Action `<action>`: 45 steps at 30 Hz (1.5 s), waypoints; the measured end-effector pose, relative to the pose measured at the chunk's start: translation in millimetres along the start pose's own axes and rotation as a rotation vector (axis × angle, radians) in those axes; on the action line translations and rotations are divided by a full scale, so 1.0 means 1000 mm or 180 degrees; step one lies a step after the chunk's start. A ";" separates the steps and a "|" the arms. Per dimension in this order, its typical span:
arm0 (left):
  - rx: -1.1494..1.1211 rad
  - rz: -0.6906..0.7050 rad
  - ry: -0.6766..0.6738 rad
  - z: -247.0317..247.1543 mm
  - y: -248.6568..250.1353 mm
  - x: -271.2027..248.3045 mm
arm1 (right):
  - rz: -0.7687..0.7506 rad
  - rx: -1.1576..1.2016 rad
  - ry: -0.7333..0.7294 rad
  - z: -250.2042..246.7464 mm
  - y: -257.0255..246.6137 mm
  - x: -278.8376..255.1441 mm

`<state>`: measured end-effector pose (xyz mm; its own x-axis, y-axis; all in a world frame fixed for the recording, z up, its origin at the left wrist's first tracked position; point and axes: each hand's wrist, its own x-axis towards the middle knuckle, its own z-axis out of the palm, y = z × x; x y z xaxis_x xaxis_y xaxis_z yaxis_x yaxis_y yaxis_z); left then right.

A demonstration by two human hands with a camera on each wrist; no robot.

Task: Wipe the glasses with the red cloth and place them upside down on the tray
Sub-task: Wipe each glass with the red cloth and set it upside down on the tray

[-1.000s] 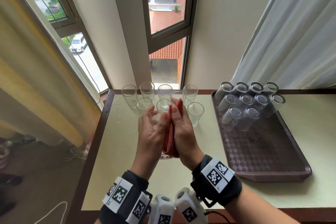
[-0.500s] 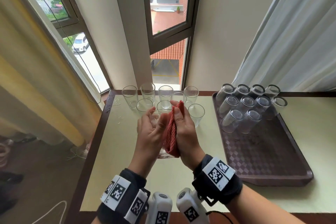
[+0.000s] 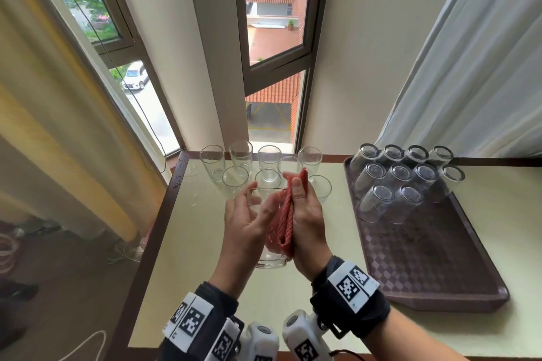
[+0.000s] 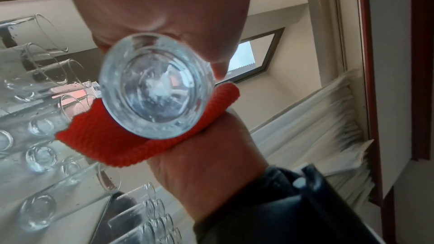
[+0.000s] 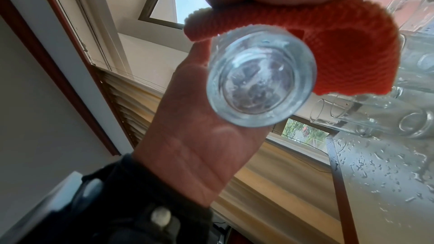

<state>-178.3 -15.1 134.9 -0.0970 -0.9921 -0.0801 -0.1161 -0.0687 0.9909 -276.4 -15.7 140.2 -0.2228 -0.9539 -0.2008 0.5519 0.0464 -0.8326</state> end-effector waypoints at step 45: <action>0.0003 0.0226 0.0132 -0.009 0.012 -0.009 | 0.1719 0.0892 -0.0336 -0.050 0.004 -0.002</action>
<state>-170.3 -7.8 148.6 -0.0638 -0.9979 -0.0052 -0.1112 0.0019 0.9938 -314.1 1.4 111.7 0.2198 -0.8422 -0.4923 0.7579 0.4652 -0.4574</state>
